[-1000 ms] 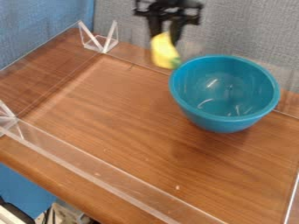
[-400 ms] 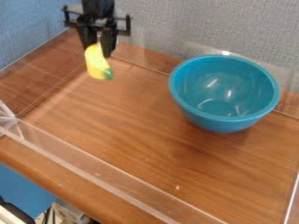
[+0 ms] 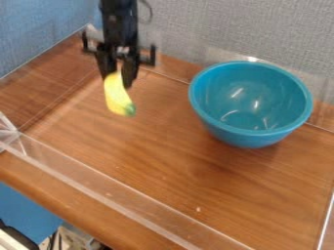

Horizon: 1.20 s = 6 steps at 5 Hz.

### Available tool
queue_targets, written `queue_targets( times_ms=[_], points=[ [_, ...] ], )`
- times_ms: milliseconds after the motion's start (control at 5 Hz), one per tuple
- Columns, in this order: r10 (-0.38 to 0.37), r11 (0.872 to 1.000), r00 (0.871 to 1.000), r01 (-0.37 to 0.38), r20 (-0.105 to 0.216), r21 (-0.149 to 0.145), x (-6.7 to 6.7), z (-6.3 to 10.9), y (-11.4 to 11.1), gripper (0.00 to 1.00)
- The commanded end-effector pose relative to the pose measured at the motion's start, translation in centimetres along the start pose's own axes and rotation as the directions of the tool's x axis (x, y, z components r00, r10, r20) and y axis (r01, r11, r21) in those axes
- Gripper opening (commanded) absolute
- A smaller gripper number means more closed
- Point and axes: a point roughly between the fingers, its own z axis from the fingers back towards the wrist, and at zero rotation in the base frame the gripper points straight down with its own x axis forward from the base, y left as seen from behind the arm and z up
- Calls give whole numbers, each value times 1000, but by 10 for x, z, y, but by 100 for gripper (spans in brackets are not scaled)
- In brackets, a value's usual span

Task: Remove the yellow object from the blue bowl and put it on the table

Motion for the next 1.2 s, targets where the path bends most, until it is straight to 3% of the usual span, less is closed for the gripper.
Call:
queue_targets(
  times_ms=[0,200,400,800,1000],
  points=[
    [23,1000,999,-23,23,7,0,-12,1,0],
    [52,999,999,-52,-4,7,-2,-35,7,0],
    [66,998,998,-66,-19,6,-3,-41,18,100],
    [112,994,993,-112,-40,11,-10,-49,33,100],
    [208,978,977,-208,-52,23,-9,-45,37,100]
  ],
)
